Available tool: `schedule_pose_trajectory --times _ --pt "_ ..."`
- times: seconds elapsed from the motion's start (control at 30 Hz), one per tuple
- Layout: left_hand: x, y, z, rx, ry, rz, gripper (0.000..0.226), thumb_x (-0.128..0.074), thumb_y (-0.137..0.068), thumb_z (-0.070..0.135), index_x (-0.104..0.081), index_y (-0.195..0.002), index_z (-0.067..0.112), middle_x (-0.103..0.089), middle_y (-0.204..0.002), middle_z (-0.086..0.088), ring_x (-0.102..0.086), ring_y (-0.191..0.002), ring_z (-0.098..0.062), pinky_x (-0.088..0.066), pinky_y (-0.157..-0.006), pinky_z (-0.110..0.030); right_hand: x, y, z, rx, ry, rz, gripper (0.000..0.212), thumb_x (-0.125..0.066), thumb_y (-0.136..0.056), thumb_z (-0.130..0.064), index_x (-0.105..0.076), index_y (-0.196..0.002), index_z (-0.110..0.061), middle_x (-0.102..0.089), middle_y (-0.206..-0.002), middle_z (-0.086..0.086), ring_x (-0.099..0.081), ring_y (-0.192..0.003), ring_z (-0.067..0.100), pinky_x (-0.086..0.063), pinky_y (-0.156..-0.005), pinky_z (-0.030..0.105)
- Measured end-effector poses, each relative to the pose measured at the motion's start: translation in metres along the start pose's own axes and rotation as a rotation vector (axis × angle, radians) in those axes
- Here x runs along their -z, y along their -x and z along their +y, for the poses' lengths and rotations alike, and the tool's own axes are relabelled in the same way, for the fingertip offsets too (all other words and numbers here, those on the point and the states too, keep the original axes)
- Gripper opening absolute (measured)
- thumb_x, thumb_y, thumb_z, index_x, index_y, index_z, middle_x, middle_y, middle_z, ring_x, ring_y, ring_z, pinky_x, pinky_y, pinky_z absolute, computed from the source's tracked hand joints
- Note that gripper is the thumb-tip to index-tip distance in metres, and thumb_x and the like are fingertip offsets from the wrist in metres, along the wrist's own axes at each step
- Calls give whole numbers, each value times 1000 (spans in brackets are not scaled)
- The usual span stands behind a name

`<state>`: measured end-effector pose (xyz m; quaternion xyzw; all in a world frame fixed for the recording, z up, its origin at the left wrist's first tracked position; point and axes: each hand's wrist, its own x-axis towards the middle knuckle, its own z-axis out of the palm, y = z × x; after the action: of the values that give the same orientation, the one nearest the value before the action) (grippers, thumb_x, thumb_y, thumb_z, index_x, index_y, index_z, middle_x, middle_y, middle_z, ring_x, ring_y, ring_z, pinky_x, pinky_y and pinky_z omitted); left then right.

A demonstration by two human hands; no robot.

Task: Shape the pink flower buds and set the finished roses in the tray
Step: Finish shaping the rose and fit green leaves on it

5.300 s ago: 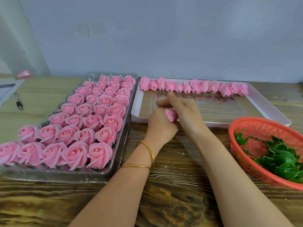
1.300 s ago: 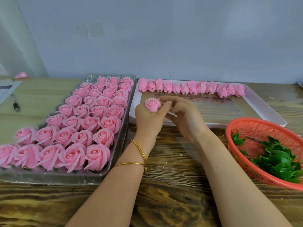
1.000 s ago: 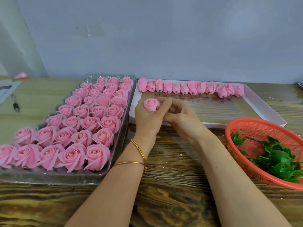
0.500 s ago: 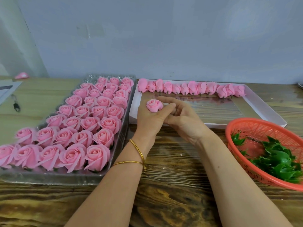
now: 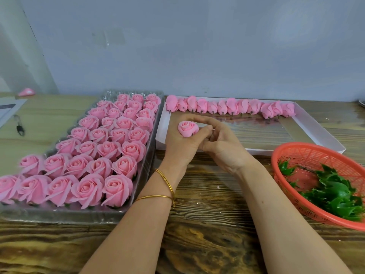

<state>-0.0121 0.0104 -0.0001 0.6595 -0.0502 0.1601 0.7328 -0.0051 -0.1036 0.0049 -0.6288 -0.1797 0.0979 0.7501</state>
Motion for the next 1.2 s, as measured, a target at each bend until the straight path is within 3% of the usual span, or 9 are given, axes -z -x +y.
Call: schedule_pose_trajectory --times 0.13,0.3,0.47,0.6,0.77,0.87,1.0,1.2 --pt "0 0 1 -6 2 34 40 -79 -71 4 -62 -106 16 -66 -103 -10 -67 -91 -14 -54 -69 -23 -2 0 0 2 42 46 65 -65 -65 7 -53 -128 -3 -74 -98 6 -71 -95 17 -58 -75 28" --pt "0 1 1 0 70 71 48 -84 -66 2 -60 -105 14 -64 -86 12 -63 -76 4 -50 -62 -13 -1 -2 2 31 173 128 62 -63 -78 19 -50 -132 -6 -70 -107 19 -69 -105 26 -57 -88 39" --pt "-1 2 2 -51 -7 95 54 -88 -65 13 -58 -110 18 -64 -104 -1 -63 -91 -4 -52 -70 -15 0 -2 1 115 273 228 54 -64 -80 17 -50 -123 -13 -71 -101 8 -70 -99 16 -57 -84 26" --pt "-1 3 1 -154 -207 125 47 -80 -75 22 -56 -115 26 -60 -111 3 -58 -101 -6 -51 -80 -16 -2 -1 0 168 401 260 52 -61 -83 16 -46 -114 -21 -70 -102 0 -68 -100 8 -54 -86 22" --pt "-2 4 1 -278 -410 100 35 -67 -86 19 -57 -119 19 -57 -113 1 -53 -104 -5 -40 -85 -5 -3 0 1 212 577 247 57 -63 -82 13 -42 -122 -22 -68 -107 -5 -64 -104 6 -52 -87 19" --pt "-2 4 0 -297 -490 87 30 -63 -89 15 -58 -119 19 -57 -108 -1 -50 -96 0 -36 -82 -1 -4 0 1 233 653 236 60 -64 -80 13 -40 -121 -24 -64 -102 -18 -62 -99 -5 -45 -81 7" --pt "-2 4 -1 -283 -564 60 23 -60 -90 11 -63 -112 17 -57 -99 -8 -49 -84 -2 -35 -75 -1 -5 0 2 254 690 227 63 -63 -77 14 -41 -123 -23 -64 -99 -18 -59 -94 -15 -42 -80 2" --pt "-1 4 -2 -245 -614 5 16 -58 -92 15 -61 -106 22 -59 -98 -3 -53 -87 -6 -37 -70 -3 -5 2 0 257 669 220 75 -62 -78 15 -36 -142 -13 -71 -108 0 -63 -108 8 -48 -95 21"
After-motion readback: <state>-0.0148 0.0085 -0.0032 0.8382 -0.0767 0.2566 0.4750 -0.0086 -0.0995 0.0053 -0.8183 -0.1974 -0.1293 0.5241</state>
